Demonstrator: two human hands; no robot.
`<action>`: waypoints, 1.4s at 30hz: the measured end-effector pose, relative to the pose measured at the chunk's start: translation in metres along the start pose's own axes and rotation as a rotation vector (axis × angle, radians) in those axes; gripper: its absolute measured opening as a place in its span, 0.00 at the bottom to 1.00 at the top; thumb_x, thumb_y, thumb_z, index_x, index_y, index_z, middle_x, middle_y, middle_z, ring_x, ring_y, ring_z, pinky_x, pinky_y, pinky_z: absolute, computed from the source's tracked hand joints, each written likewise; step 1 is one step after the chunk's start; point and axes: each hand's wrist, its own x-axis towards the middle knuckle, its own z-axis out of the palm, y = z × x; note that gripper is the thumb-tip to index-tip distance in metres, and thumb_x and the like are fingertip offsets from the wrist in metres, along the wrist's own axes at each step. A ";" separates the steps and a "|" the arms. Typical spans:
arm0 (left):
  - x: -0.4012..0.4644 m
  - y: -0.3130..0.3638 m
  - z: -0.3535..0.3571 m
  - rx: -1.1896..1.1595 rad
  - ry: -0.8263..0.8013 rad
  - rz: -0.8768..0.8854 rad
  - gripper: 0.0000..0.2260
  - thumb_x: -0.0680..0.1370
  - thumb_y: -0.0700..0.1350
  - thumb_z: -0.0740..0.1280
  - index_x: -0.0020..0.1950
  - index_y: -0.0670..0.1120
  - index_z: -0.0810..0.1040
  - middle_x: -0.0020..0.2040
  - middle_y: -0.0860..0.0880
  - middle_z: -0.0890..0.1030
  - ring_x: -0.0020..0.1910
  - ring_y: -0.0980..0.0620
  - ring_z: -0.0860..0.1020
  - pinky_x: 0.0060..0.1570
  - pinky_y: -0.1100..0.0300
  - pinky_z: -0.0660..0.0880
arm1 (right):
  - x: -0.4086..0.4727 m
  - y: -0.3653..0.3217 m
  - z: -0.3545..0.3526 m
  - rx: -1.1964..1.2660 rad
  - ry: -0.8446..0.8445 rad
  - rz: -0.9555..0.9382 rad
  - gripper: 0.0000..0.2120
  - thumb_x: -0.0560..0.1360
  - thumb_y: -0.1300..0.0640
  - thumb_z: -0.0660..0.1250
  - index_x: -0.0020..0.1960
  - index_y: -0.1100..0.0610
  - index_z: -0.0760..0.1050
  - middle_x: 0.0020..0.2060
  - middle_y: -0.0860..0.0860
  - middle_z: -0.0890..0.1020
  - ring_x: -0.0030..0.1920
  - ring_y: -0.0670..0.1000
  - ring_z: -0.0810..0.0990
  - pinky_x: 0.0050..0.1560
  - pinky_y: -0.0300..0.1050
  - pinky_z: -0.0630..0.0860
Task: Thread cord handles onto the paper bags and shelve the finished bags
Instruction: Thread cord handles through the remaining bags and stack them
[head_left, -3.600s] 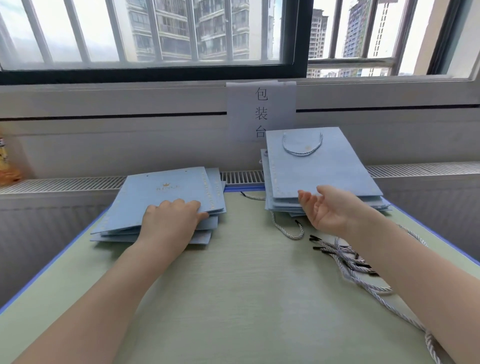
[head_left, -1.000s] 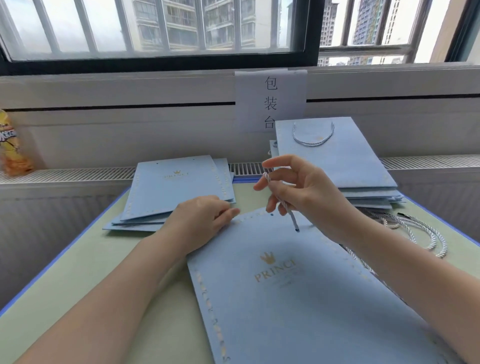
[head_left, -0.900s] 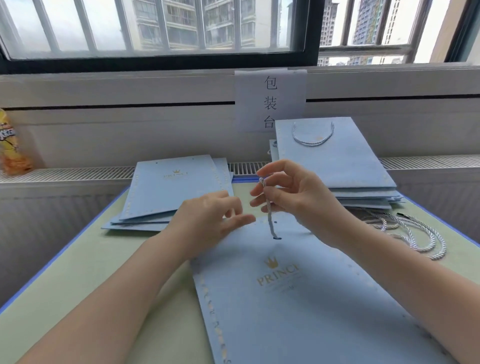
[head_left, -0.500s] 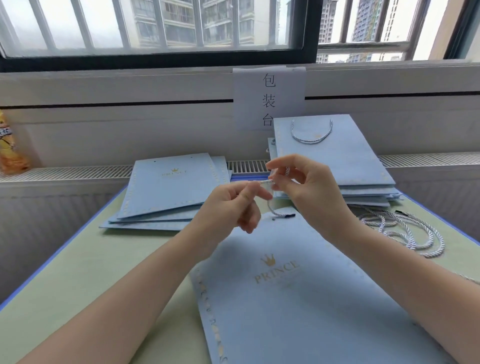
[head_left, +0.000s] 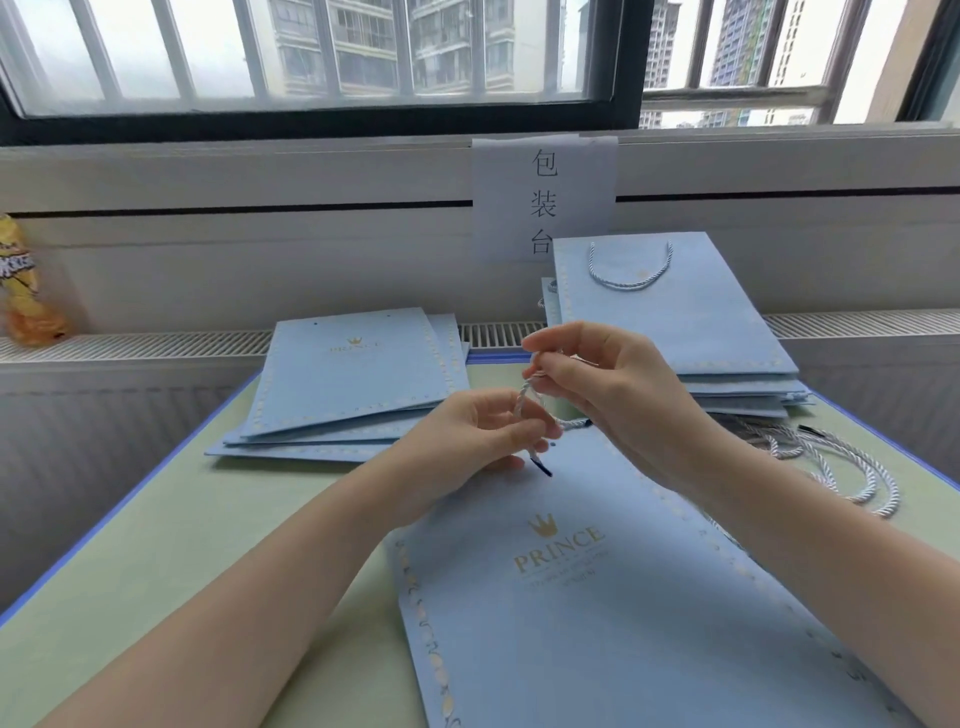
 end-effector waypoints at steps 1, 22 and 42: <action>-0.001 0.001 0.000 0.005 -0.011 0.008 0.08 0.80 0.44 0.61 0.45 0.45 0.78 0.47 0.47 0.84 0.47 0.54 0.81 0.47 0.60 0.74 | 0.000 0.000 0.000 0.001 0.001 0.001 0.08 0.76 0.68 0.64 0.47 0.58 0.80 0.39 0.54 0.82 0.41 0.47 0.82 0.48 0.37 0.78; -0.005 0.020 -0.028 0.053 -0.020 -0.063 0.09 0.78 0.47 0.63 0.42 0.42 0.71 0.30 0.46 0.81 0.23 0.52 0.76 0.24 0.66 0.66 | -0.008 0.018 0.005 -0.921 -0.187 -0.536 0.10 0.75 0.53 0.62 0.48 0.59 0.76 0.39 0.49 0.79 0.38 0.50 0.77 0.39 0.49 0.76; -0.008 0.009 -0.062 1.154 -0.023 -0.405 0.13 0.78 0.53 0.63 0.39 0.46 0.74 0.36 0.49 0.75 0.35 0.52 0.71 0.34 0.61 0.65 | -0.009 0.040 0.016 -0.829 -0.223 -0.322 0.04 0.75 0.60 0.68 0.48 0.55 0.81 0.43 0.47 0.81 0.43 0.43 0.77 0.48 0.35 0.72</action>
